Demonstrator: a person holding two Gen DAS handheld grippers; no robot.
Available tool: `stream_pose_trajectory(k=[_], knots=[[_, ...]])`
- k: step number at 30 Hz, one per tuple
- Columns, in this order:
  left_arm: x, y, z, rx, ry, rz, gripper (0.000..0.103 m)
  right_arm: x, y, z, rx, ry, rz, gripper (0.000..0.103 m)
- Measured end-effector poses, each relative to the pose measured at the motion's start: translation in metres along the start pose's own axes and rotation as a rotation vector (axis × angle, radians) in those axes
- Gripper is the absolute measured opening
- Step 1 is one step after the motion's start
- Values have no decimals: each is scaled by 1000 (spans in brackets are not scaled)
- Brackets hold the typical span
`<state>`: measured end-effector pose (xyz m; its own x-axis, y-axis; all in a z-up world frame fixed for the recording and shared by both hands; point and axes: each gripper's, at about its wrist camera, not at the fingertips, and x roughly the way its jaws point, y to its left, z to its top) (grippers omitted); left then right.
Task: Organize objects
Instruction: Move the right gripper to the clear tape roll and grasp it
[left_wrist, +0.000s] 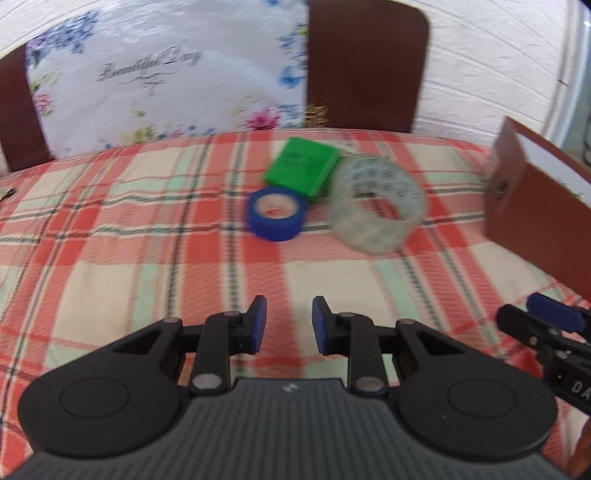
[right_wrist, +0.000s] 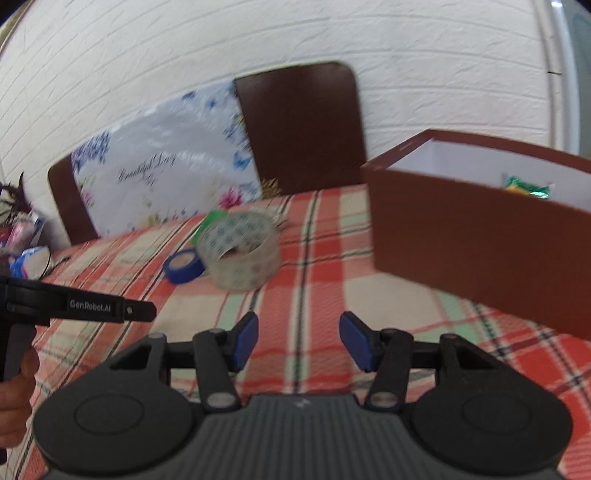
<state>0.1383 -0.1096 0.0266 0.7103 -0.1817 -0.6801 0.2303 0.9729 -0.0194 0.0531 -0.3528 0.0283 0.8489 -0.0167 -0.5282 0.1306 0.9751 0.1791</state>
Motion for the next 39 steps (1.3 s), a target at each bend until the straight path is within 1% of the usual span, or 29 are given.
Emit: stream_pose_trajectory(k=[2, 3, 5, 6, 7, 12, 15, 18, 19, 21, 23, 25, 27, 31, 35, 39], knots=[[3, 12, -2, -9, 3, 34, 31, 9, 10, 2, -13, 18, -1, 51], [4, 21, -5, -22, 8, 41, 31, 13, 15, 3, -25, 20, -5, 53], [9, 35, -8, -63, 24, 41, 32, 23, 25, 6, -60, 14, -15, 63], [11, 42, -10, -84, 32, 40, 32, 29, 30, 9, -80, 10, -23, 76], [13, 49, -12, -102, 31, 37, 32, 36, 35, 10, -96, 5, -34, 87], [12, 69, -15, -127, -1, 31, 32, 75, 56, 22, -158, 10, -52, 89], [14, 80, -15, -144, -12, 32, 32, 96, 68, 26, -212, 7, -58, 95], [14, 88, -16, -163, -19, 21, 32, 115, 78, 31, -261, -4, -57, 99], [14, 90, -16, -166, -20, 17, 32, 121, 81, 33, -270, -4, -68, 102], [14, 91, -17, -171, -22, 10, 32, 134, 83, 37, -279, 3, -92, 103], [14, 92, -17, -173, -24, 6, 33, 148, 82, 40, -272, 30, -96, 102], [14, 92, -17, -172, -24, 5, 33, 157, 79, 43, -251, 58, -107, 94], [14, 92, -17, -173, -23, 5, 33, 161, 73, 46, -217, 77, -91, 93], [13, 92, -16, -173, -13, 10, 35, 151, 70, 42, -207, 58, -102, 93], [11, 87, -17, -161, 0, 23, 43, 132, 70, 31, -238, 71, -89, 93], [6, 79, -20, -136, 14, 47, 49, 101, 72, 11, -282, 81, -60, 93]])
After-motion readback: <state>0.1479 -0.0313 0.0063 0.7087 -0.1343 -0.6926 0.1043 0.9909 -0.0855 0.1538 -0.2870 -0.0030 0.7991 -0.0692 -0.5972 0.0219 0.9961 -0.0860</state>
